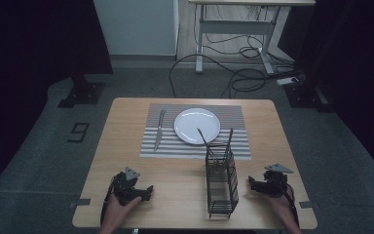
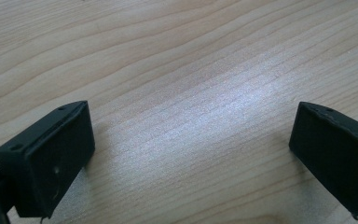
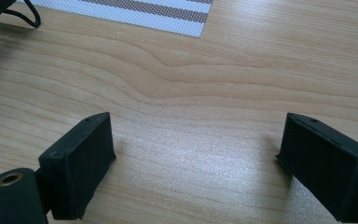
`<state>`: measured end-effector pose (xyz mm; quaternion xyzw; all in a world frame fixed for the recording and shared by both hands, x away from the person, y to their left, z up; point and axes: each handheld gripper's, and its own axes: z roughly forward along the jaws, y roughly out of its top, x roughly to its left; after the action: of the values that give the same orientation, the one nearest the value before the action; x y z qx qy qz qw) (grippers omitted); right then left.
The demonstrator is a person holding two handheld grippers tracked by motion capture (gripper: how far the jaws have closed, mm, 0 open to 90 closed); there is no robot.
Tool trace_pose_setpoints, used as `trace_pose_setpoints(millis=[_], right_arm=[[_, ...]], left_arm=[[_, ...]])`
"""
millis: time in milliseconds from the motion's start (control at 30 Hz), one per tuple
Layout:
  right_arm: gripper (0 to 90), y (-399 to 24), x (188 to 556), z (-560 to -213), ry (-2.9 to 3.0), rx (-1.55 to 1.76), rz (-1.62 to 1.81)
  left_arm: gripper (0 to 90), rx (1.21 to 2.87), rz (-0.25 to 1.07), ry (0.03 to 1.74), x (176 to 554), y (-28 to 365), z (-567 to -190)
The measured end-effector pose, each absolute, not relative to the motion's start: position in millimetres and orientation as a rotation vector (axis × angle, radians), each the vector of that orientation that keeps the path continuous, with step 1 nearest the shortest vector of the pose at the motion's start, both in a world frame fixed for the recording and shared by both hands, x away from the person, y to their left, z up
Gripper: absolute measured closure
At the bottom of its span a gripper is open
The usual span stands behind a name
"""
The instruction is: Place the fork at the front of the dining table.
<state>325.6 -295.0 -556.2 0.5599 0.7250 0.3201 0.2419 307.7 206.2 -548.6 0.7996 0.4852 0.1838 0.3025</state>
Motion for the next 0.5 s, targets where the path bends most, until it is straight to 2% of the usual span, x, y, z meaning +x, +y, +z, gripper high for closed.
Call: trace_pose_setpoints(millis=[500], right_arm=[[12.7,-297,324,-545,1.957,1.544,0.918]], left_arm=[[0.0,2.12,0.486,1.285,308,206,-549]])
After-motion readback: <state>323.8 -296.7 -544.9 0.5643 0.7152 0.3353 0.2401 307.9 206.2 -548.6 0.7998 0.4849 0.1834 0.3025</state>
